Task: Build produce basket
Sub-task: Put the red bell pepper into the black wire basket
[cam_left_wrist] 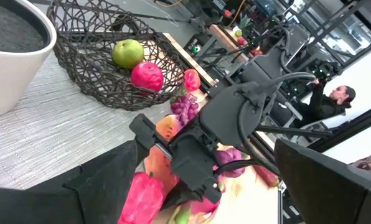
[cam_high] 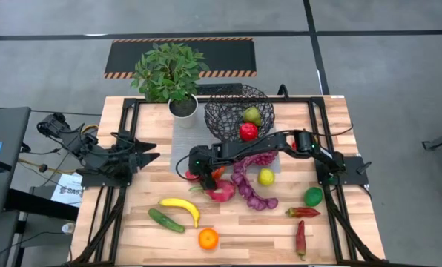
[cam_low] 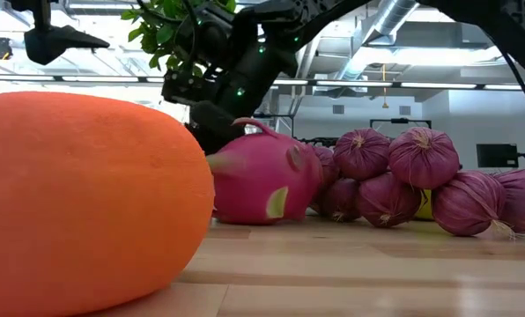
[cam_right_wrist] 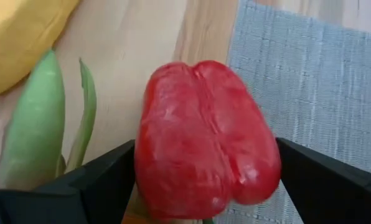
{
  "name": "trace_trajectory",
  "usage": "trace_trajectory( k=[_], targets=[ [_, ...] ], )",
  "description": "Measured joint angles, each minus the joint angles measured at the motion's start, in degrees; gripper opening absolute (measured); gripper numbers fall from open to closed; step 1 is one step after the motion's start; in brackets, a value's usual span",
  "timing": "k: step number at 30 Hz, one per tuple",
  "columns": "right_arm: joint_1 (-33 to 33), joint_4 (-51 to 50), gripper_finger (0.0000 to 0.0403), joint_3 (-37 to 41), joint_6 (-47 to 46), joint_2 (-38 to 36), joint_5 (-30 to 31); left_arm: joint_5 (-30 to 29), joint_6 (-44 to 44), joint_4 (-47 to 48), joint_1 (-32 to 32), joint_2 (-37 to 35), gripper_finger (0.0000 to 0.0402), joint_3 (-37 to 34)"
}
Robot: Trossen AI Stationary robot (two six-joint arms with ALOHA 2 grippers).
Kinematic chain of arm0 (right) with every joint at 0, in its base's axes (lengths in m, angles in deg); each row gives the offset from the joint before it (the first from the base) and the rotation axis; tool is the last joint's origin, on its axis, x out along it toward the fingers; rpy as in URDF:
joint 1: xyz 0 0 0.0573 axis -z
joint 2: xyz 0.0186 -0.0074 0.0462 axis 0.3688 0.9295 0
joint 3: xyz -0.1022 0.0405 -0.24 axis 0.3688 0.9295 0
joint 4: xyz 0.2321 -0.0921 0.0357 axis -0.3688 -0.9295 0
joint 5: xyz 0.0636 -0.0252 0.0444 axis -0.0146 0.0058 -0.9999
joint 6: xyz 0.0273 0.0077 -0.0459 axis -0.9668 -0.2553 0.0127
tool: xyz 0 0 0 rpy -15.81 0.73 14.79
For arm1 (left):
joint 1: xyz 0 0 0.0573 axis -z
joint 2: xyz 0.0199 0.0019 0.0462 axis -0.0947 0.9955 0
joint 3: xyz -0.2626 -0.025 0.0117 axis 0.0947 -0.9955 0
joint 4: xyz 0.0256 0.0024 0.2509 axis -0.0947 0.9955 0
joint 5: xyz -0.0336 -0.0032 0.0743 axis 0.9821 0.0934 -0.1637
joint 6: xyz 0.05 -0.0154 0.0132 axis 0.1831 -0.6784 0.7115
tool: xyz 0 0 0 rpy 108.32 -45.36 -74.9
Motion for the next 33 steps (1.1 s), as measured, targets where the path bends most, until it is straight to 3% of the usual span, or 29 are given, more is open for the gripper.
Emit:
trace_trajectory(
  k=[5, 13, 18, 24, 33],
  targets=[
    [0.08, -0.25, 0.037, 0.05, -2.6, 0.09, 0.09, -0.25, 0.0, 0.02, 0.0, 0.0, 0.0364, 0.0],
    [-0.68, -0.1, 0.0278, 0.06, -3.99, 0.09, 0.19, -0.38, -0.52, 0.74, 0.0, 0.0, 0.0364, 0.0],
    [-0.83, -0.66, 0.0279, 0.34, -6.44, -2.07, 0.15, -0.38, -0.74, 0.86, 0.0, 0.0, 0.0364, 0.0],
    [0.08, -1.65, 0.0284, 0.11, -6.53, -10.72, -0.08, -0.38, -1.37, 1.0, 0.0, -0.02, 0.0364, 0.0],
    [7.1, -9.97, 0.0285, 0.09, -5.92, -23.55, 2.14, -0.38, -1.57, 1.05, 0.0, 0.0, 0.0364, 0.0]
  ],
)
